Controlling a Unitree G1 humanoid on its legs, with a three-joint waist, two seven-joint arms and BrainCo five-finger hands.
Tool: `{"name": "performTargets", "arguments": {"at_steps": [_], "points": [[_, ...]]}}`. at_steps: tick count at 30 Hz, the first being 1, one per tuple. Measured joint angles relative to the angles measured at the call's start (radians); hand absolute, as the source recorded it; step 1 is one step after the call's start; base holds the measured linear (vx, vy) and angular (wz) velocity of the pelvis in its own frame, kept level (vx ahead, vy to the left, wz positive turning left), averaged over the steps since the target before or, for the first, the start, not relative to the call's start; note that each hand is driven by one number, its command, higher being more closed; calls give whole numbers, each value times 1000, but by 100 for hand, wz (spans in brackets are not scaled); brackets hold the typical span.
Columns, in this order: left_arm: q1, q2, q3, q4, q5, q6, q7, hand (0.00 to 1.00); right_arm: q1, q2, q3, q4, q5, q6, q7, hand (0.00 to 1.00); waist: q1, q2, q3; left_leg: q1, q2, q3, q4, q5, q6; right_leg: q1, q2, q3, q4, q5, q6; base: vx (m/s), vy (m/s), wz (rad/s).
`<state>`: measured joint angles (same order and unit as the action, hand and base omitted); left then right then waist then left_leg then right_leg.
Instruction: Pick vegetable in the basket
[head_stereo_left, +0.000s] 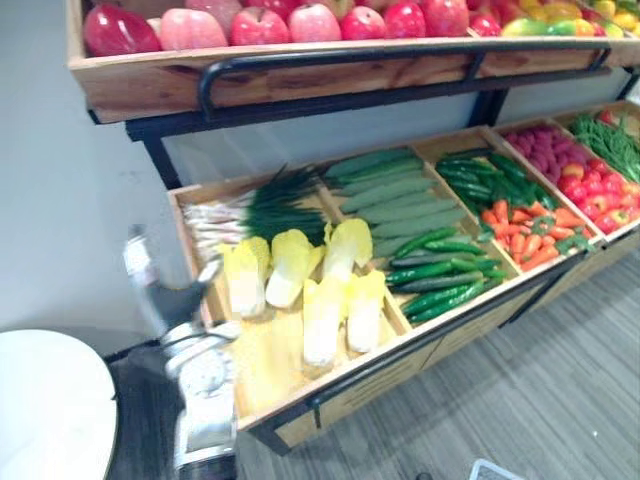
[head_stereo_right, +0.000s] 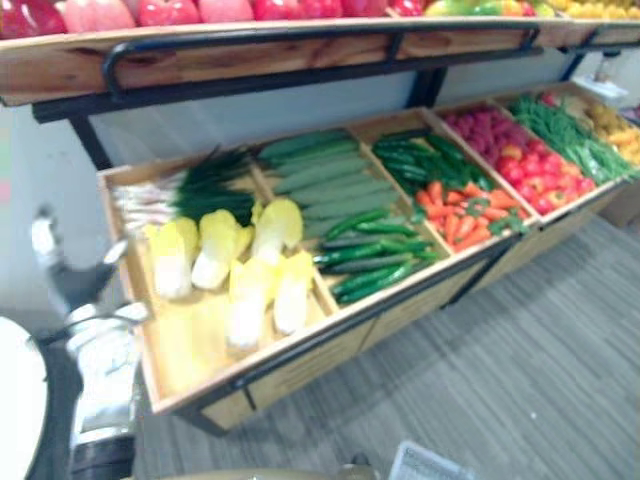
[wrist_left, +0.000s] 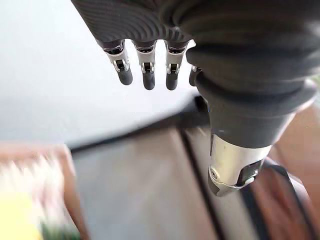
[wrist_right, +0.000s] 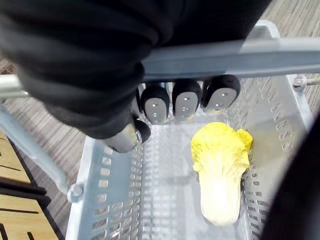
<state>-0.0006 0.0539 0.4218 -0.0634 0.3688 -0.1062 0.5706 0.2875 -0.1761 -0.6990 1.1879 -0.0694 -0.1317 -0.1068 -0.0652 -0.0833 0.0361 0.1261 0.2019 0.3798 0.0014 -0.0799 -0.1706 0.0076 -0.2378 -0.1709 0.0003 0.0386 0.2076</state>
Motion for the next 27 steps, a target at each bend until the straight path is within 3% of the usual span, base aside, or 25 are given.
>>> {"name": "performTargets", "arguments": {"at_steps": [2,5,9,14,15,17,21,27], "points": [[11,21,140,126,0,42,72,0,-4,11,-49,6,0,3,-16,100,16,-2,-1,1,0,-13,-10,11,1,10,0,-21,-1,-5,-10,-19,-37,22],[67,89,245,323,-1,83,126,0,-9,39,-71,-16,-2,10,-25,100,18,-3,-12,2,0,-32,-21,20,3,24,-1,-48,-3,-17,-31,-19,-30,19],[133,112,335,655,-11,112,122,0,-8,54,-83,-47,-2,18,-43,100,20,5,-34,2,-2,-35,-35,25,4,32,-1,-60,-22,-26,-44,-13,-21,6],[201,81,336,959,-16,107,-6,0,-32,54,-88,-46,-7,18,-55,100,14,6,-38,6,-5,-31,-43,25,4,34,0,-60,-33,-27,-46,5,-6,-4],[229,52,340,1040,-42,109,-82,0,-44,49,-91,-41,-10,20,-58,100,14,12,-37,25,-5,-13,-55,26,2,34,3,-43,-33,-26,-44,17,-4,-26],[253,16,322,1104,-57,110,-161,0,-54,39,-90,-35,-13,22,-57,100,13,22,-39,40,-5,5,-58,24,-1,33,6,-26,-34,-24,-41,33,0,-31],[258,-16,181,1140,-89,104,-281,0,-72,30,-72,-34,-51,26,-56,100,9,43,-32,63,-4,28,-67,22,-3,31,13,0,-34,-23,-39,25,-8,-19],[174,-2,-38,1135,-87,58,-364,0,-89,18,-31,-33,-51,36,-37,100,7,58,-8,70,0,48,-36,3,-9,26,13,21,-18,-22,-38,-13,-14,-11]]}}
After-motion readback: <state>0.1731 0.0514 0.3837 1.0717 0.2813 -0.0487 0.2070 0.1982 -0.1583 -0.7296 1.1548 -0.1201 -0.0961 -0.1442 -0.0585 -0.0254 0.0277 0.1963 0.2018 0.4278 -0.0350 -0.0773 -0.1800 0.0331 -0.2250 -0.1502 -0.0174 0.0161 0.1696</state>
